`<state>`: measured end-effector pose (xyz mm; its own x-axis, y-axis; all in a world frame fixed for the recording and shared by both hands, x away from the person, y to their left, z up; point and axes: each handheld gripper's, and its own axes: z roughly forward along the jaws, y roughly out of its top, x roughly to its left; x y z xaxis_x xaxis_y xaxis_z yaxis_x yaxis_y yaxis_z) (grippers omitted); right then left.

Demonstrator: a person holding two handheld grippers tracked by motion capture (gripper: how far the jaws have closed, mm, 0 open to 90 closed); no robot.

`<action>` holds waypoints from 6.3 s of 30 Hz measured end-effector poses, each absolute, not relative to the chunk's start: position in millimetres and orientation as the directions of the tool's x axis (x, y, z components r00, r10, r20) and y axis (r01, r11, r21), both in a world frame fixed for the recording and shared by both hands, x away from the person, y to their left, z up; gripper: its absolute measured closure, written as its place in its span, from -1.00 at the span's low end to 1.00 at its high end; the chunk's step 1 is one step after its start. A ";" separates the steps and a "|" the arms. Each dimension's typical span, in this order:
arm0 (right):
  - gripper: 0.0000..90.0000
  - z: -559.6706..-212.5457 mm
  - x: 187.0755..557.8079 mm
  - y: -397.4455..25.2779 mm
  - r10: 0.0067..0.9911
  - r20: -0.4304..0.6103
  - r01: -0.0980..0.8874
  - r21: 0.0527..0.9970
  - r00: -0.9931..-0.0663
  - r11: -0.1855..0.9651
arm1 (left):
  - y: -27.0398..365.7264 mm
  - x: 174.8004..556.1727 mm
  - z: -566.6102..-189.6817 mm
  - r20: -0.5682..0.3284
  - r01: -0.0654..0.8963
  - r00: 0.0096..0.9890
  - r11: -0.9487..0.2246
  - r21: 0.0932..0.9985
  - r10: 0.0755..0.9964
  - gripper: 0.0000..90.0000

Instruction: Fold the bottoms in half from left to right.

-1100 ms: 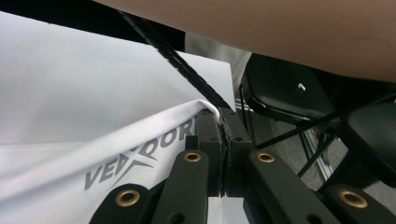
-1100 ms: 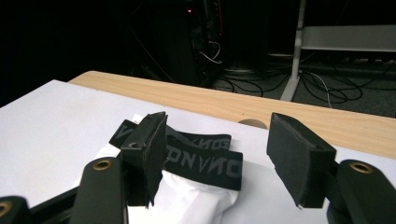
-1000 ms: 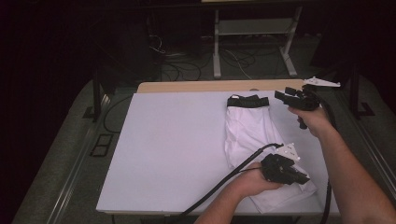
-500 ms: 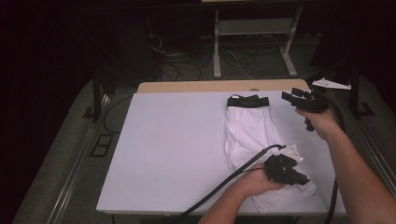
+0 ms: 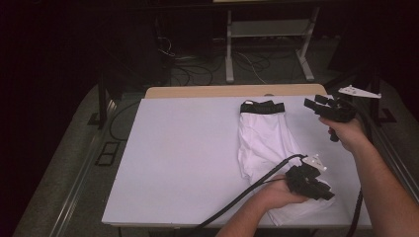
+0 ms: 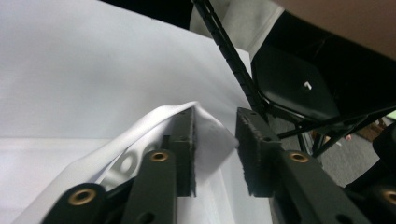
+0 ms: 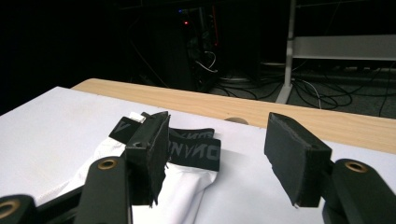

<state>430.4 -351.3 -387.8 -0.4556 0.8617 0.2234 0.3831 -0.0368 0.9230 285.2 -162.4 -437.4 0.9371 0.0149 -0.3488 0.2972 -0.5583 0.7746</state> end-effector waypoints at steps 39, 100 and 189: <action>-0.16 -398.7 401.2 -333.7 0.779 0.237 0.453 0.889 -0.580 0.067 | -54.4 297.1 -403.9 -0.338 0.362 0.932 -0.364 0.858 0.130 -0.73; 0.96 -436.9 329.0 -280.2 0.545 0.222 0.505 0.737 -0.809 0.450 | 44.5 303.1 -403.6 -0.350 0.417 0.891 -0.217 0.882 0.290 -0.72; -1.00 -432.2 267.4 -364.9 0.782 0.276 0.509 0.859 -0.559 0.061 | 205.1 278.2 -410.7 -0.301 0.460 0.722 -0.108 0.881 0.623 -1.00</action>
